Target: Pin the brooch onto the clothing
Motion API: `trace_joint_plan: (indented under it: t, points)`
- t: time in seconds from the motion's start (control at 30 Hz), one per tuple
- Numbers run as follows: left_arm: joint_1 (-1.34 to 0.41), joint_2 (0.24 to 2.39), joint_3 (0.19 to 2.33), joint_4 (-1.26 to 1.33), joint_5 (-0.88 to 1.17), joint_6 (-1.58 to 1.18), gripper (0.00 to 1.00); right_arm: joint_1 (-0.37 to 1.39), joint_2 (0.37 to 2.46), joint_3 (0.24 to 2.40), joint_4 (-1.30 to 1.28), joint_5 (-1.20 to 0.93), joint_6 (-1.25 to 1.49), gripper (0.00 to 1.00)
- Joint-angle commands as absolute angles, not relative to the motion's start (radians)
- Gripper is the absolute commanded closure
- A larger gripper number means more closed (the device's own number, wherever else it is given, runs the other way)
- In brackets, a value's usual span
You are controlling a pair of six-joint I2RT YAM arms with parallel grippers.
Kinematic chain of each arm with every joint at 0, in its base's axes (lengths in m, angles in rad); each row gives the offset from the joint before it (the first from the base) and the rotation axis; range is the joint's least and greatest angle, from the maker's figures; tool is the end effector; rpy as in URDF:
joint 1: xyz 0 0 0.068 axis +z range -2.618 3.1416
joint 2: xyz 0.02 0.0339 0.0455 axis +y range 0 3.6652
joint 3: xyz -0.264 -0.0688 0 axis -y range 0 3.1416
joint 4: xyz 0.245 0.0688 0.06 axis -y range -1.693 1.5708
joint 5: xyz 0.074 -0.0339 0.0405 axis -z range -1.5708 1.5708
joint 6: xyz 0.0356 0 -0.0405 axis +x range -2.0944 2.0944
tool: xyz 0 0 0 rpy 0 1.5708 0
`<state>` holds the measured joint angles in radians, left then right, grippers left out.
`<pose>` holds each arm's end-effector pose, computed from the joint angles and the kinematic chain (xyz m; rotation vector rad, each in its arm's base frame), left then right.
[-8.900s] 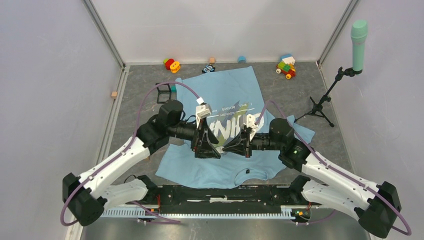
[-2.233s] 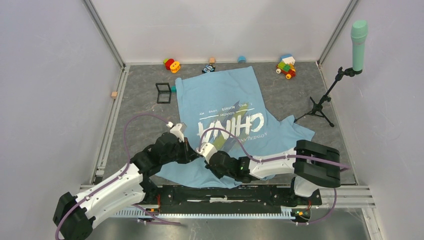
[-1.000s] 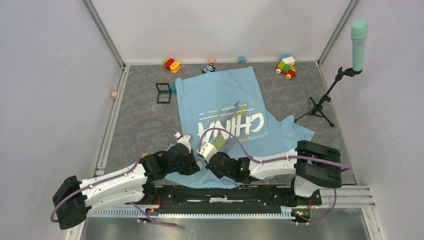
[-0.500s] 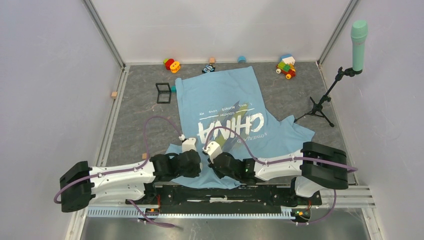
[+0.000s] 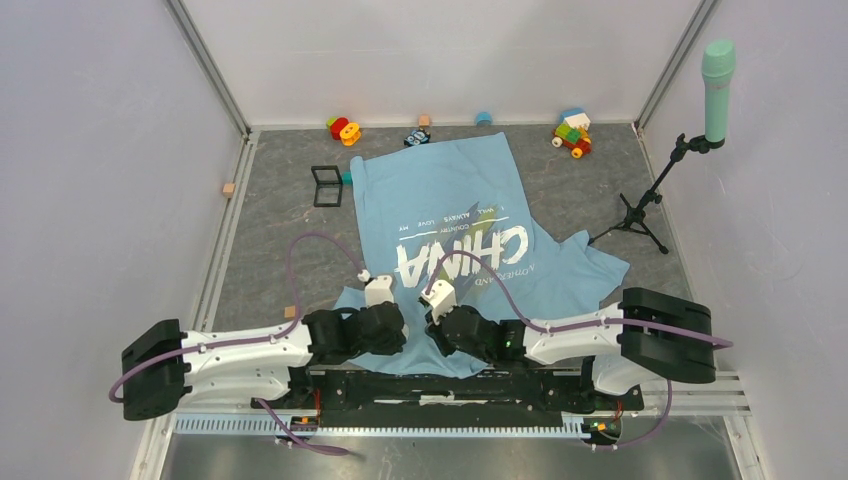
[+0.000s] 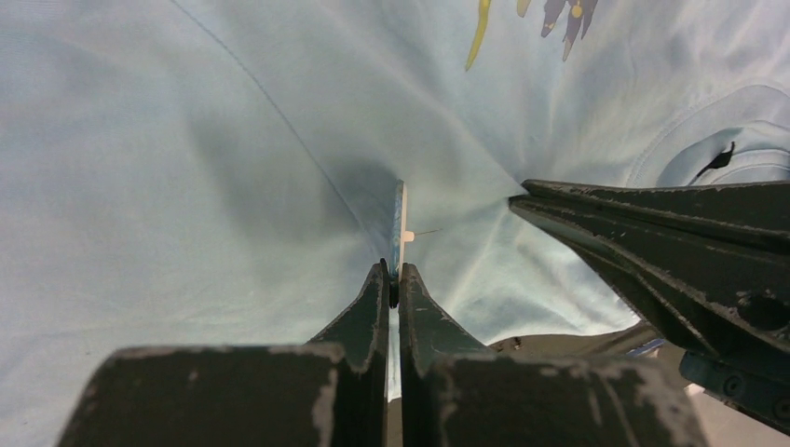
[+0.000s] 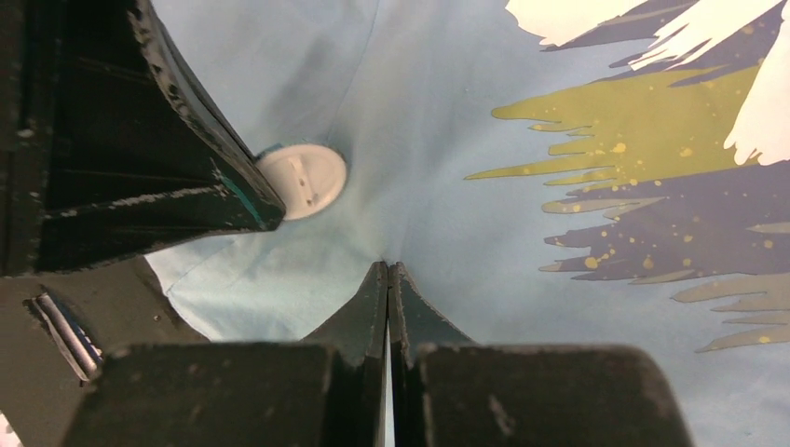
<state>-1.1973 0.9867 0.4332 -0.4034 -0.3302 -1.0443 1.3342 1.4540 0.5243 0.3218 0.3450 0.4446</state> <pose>0.0751 -0.1600 0.1680 0.0602 2.5359 -0.5394 0.0755 0.2617 0.1538 -0.7670 2.0752 0.6523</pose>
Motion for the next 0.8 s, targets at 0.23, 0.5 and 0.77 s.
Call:
trace_joint_plan:
  t: [0.23,0.5,0.77]
  points:
    - [-1.203,1.053,0.456,-0.31,-0.293,-1.06,0.98,1.334,1.43,0.499,0.461,0.279,0.433,1.0]
    - [-1.203,1.064,0.448,-0.289,-0.289,-1.064,0.98,1.333,1.435,0.498,0.486,0.227,0.406,1.0]
    - [-1.203,1.065,0.441,-0.278,-0.288,-1.068,0.98,1.334,1.47,0.512,0.494,0.159,0.393,1.0]
